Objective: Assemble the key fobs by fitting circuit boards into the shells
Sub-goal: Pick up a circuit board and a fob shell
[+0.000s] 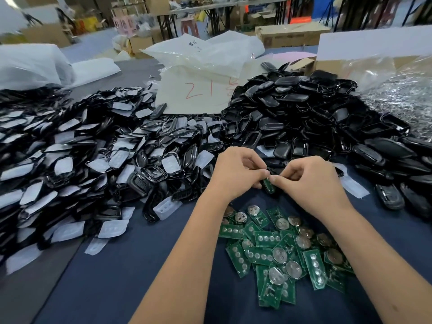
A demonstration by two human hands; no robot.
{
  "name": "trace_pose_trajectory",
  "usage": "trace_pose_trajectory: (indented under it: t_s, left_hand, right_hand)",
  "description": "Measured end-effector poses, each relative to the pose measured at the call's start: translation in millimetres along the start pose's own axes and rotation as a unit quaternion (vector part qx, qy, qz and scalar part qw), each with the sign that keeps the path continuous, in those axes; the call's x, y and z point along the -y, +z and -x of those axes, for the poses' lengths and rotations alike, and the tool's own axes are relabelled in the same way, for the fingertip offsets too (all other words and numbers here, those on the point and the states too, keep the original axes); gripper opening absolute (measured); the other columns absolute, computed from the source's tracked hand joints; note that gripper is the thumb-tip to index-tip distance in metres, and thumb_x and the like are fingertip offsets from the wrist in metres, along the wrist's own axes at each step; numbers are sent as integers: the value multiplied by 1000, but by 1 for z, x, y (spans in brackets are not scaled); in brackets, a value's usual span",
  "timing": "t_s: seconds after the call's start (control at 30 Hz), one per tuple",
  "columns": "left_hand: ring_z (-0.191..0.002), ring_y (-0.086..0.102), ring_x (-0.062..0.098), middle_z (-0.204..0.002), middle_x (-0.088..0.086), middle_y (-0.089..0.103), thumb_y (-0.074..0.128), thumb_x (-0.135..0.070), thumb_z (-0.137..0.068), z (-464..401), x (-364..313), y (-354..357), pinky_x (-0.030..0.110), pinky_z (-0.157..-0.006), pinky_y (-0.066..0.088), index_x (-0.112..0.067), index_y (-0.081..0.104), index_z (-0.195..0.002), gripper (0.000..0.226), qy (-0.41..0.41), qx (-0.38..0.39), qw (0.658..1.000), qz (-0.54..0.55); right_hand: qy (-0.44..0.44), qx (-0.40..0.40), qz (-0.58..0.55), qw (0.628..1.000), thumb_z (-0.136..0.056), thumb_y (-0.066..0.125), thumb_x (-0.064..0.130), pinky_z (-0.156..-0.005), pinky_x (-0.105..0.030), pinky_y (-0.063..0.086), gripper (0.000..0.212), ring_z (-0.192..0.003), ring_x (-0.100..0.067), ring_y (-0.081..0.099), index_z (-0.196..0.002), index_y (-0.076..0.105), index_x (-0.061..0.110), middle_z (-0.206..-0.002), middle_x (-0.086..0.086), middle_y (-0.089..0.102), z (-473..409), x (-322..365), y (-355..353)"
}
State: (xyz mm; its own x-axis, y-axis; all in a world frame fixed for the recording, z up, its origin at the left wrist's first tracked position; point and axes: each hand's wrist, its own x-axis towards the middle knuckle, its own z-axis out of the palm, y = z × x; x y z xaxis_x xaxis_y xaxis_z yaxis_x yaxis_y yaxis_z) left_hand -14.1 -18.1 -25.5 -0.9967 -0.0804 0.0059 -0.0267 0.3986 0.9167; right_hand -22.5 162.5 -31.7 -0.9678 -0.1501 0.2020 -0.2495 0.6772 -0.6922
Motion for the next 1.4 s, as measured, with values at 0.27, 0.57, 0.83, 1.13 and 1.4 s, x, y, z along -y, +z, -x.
trace_pose_trajectory:
  t_s: [0.27, 0.57, 0.83, 1.13, 1.4]
  left_hand:
    - [-68, 72, 10, -76, -9, 71, 81, -10, -84, 2, -5, -2, 36, -71, 63, -17, 74, -81, 11, 93, -69, 989, -87]
    - [-68, 66, -1, -68, -17, 69, 77, -20, -87, 17, -8, -55, 18, -68, 54, -25, 74, -76, 12, 120, -307, 939, -100]
    - [-83, 68, 23, -80, -3, 72, 69, -20, -90, 42, 28, -147, 30, -75, 46, -19, 74, -87, 6, -8, -457, 847, -272]
    - [-114, 57, 37, -109, 16, 68, 71, -11, -88, 42, 50, -173, 37, -73, 42, -6, 70, -106, 19, -179, -378, 804, -423]
    - [-100, 65, 39, -90, 15, 73, 67, -17, -92, 43, 43, -173, 38, -73, 48, -8, 77, -96, 14, -135, -442, 815, -349]
  right_hand:
    - [7, -5, 1, 1000, -75, 93, 32, -51, -22, 36, 26, -63, 5, 61, -64, 70, 28, -54, 11, 63, 3, 5, 4]
    - [-130, -34, 29, 990, -85, 85, 30, -54, -9, 39, 22, -61, -3, 61, -71, 69, 27, -57, 18, 59, 7, 45, 21]
    - [-253, 100, 17, 962, -95, 72, 31, -73, -37, 53, 16, -76, -18, 61, -83, 69, 21, -72, 9, 63, 14, 123, 81]
    - [-266, 115, -3, 957, -97, 67, 30, -77, -40, 54, 14, -85, -27, 62, -99, 68, 16, -86, -2, 65, 17, 160, 117]
    - [-237, 80, -58, 966, -94, 73, 27, -76, -35, 55, 12, -75, -15, 64, -86, 75, 18, -74, 8, 67, 15, 149, 109]
